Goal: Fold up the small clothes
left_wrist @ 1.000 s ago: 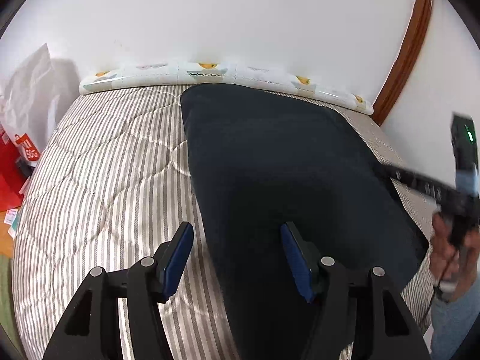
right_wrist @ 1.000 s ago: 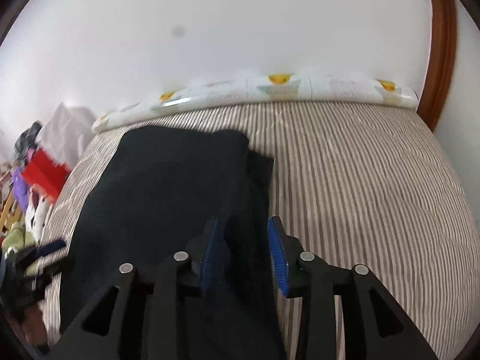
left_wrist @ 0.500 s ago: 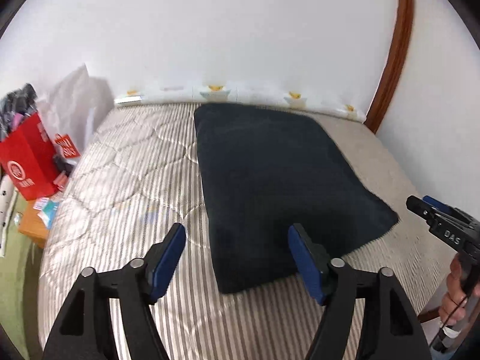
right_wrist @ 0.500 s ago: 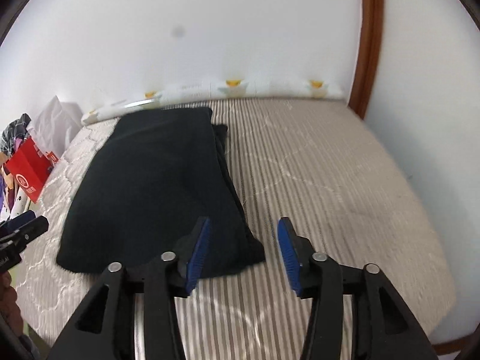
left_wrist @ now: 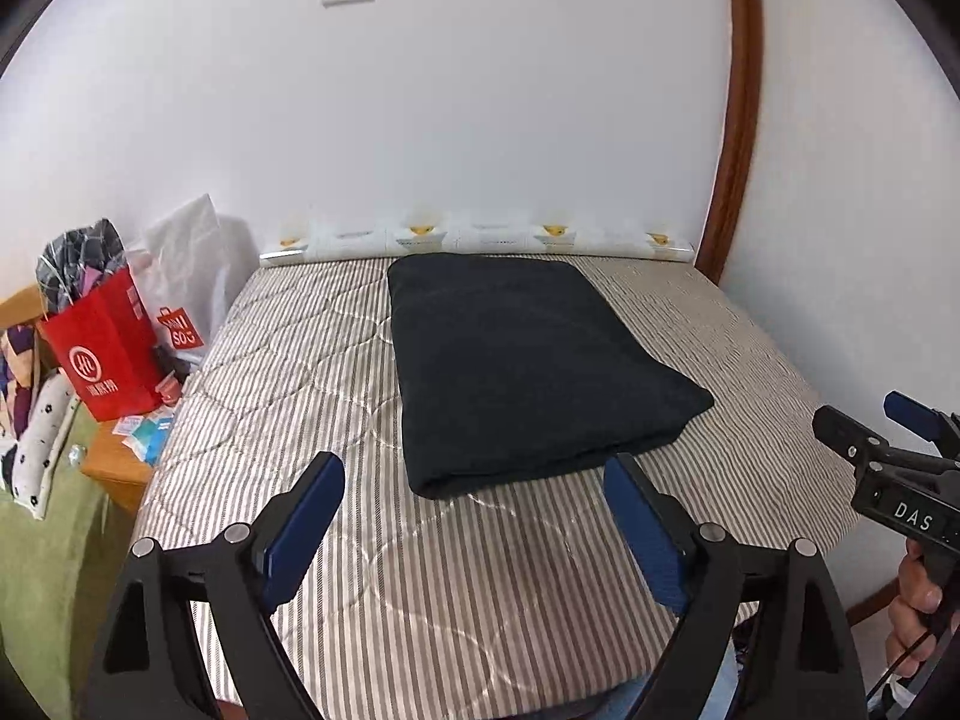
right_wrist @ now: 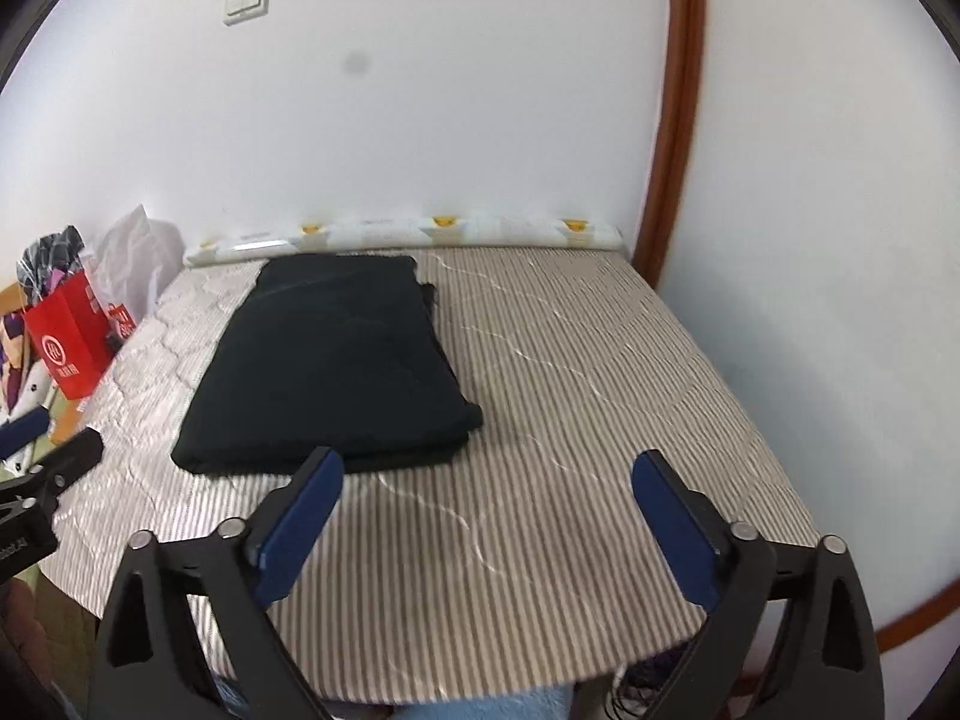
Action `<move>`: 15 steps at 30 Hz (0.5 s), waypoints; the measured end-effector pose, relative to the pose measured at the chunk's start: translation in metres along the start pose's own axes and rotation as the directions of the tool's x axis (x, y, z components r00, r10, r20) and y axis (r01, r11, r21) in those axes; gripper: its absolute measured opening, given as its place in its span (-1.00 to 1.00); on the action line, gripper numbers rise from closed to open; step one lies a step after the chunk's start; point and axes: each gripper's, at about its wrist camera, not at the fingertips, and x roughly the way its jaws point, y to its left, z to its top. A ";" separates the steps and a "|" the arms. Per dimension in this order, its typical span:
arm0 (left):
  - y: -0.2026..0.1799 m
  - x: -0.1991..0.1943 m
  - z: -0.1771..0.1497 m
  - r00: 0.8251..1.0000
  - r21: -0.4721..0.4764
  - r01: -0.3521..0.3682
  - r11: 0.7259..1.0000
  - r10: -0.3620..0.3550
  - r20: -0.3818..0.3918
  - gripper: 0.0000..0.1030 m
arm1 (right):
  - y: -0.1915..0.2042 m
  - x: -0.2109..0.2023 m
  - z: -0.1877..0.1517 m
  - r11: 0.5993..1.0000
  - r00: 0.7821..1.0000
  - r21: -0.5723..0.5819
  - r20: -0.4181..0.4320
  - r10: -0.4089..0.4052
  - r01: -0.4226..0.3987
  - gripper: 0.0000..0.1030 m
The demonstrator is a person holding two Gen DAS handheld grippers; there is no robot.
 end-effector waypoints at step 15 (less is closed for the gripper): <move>-0.008 -0.012 -0.004 1.000 0.001 0.000 1.000 0.000 0.015 0.70 | -0.009 -0.017 -0.006 1.000 1.000 0.029 0.022 -0.011 0.010 0.92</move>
